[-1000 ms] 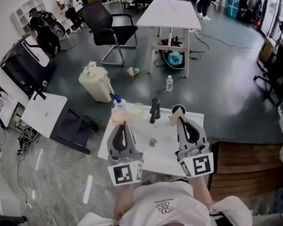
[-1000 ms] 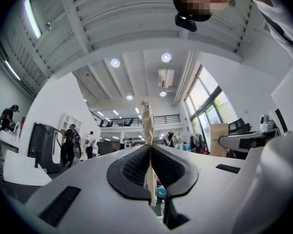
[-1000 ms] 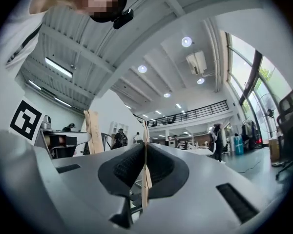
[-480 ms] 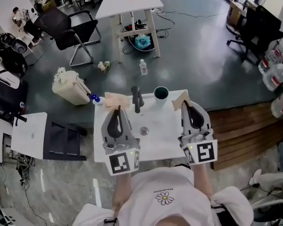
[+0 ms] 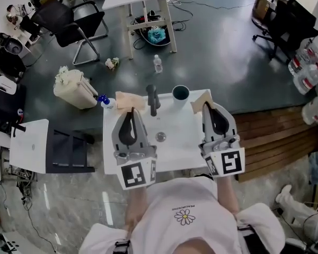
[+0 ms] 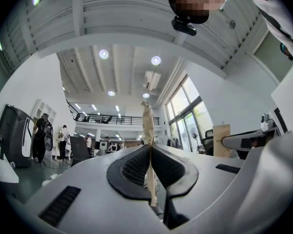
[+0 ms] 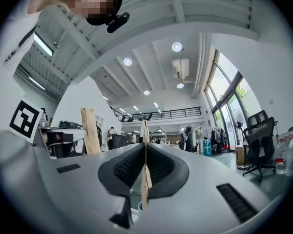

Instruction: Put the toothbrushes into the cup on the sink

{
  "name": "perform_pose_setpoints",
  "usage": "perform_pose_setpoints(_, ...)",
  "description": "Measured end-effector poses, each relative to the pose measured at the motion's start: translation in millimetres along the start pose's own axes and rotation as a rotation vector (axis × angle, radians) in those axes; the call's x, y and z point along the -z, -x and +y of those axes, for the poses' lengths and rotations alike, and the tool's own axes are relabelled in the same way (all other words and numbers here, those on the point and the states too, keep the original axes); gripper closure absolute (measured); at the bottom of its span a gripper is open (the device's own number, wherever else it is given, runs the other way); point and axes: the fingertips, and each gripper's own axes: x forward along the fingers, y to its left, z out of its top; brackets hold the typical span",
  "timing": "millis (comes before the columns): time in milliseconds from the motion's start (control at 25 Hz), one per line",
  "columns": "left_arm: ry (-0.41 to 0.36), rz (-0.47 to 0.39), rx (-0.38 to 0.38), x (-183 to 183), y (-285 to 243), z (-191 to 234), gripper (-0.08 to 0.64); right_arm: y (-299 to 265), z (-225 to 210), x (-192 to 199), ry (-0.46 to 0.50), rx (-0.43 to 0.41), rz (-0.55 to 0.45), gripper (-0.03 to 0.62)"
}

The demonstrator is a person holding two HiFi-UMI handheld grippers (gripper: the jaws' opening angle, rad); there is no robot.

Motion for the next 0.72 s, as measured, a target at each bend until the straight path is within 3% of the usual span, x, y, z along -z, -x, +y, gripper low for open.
perform_pose_setpoints(360,-0.013,0.006,-0.047,-3,11,13,0.534,-81,-11,42,-0.027,-0.079,0.054,0.577)
perform_pose_setpoints(720,-0.016,0.065,-0.109,8,32,30,0.534,-117,-22,121,-0.105,-0.065,0.218,0.577)
